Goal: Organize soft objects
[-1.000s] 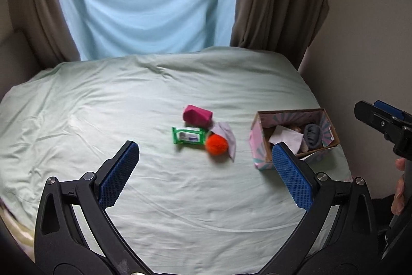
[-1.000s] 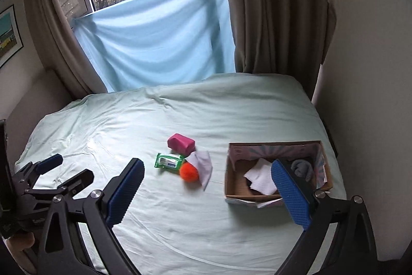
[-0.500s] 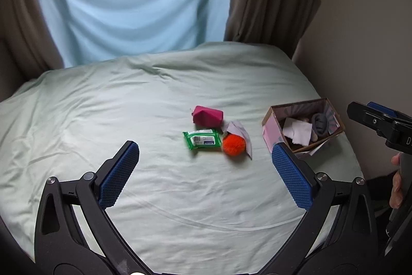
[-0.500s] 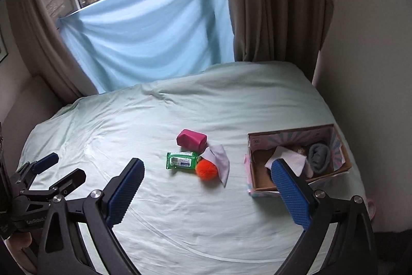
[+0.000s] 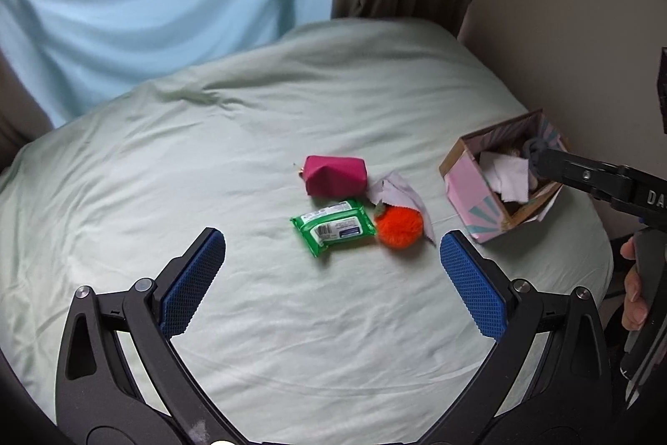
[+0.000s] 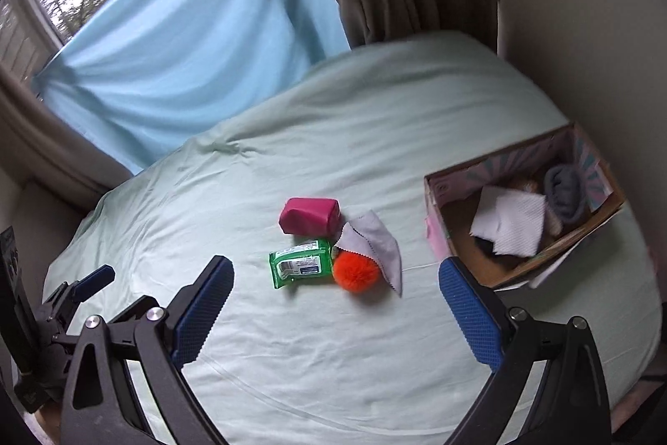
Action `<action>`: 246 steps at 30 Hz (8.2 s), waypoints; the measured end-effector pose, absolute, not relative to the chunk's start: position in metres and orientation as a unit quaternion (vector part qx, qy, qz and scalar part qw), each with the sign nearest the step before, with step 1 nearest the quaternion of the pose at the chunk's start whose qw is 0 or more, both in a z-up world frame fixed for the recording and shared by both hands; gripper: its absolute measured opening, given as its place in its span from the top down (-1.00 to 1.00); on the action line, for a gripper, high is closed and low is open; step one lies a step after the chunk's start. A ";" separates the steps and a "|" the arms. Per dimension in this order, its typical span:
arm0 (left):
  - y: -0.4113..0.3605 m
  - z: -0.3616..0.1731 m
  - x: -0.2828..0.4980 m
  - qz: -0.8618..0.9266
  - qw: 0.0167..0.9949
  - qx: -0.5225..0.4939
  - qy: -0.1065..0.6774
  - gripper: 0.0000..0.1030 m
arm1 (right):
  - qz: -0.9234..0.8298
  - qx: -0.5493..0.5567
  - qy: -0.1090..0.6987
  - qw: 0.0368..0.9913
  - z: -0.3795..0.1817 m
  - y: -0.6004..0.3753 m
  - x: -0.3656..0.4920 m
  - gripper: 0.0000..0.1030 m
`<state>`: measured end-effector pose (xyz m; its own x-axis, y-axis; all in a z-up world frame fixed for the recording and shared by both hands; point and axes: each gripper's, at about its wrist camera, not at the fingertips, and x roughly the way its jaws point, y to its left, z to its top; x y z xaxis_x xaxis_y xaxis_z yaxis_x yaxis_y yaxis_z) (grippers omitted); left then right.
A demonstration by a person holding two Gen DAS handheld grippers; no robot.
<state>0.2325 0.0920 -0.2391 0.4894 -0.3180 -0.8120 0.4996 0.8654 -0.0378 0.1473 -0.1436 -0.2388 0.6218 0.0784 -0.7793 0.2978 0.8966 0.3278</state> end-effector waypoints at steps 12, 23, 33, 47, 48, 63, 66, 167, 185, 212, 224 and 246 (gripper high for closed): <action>0.043 -0.341 0.316 -0.275 0.808 0.146 0.501 -0.99 | -0.102 0.286 0.485 0.820 -0.348 -0.173 0.235 -0.91; 0.010 -0.429 0.356 -0.301 0.770 0.180 0.533 -0.99 | -0.117 0.294 0.530 0.787 -0.431 -0.186 0.293 -0.88; 0.000 -0.479 0.363 -0.325 0.744 0.204 0.547 -0.99 | -0.116 0.274 0.577 0.761 -0.477 -0.187 0.321 -0.37; -0.021 -0.506 0.368 -0.334 0.722 0.209 0.568 -0.20 | -0.102 0.225 0.584 0.773 -0.477 -0.175 0.323 0.56; -0.021 -0.506 0.368 -0.333 0.722 0.208 0.569 -0.16 | -0.100 0.229 0.582 0.774 -0.476 -0.176 0.323 0.62; 0.012 -0.477 0.370 -0.318 0.736 0.137 0.581 0.68 | -0.093 0.232 0.539 0.804 -0.435 -0.175 0.317 0.73; 0.016 -0.468 0.364 -0.312 0.744 0.131 0.576 0.72 | -0.091 0.233 0.529 0.811 -0.423 -0.176 0.309 0.73; -0.293 -0.355 0.237 -0.212 0.787 0.050 0.577 -0.99 | 0.051 0.051 0.514 0.854 -0.350 -0.447 0.142 -0.99; -0.240 -0.268 0.206 -0.204 0.829 0.035 0.520 -0.99 | 0.044 0.032 0.463 0.885 -0.266 -0.417 0.115 -0.99; 0.071 -0.130 0.086 -0.107 0.928 0.022 0.356 -0.99 | 0.024 0.040 0.363 0.931 -0.140 -0.194 0.040 -0.99; 0.135 -0.154 0.130 -0.156 0.921 0.076 0.350 -0.99 | -0.020 0.073 0.371 0.925 -0.177 -0.117 0.061 -0.99; 0.039 -0.299 0.328 -0.314 0.816 0.221 0.432 -0.99 | -0.058 0.098 0.471 0.875 -0.329 -0.102 0.195 -0.99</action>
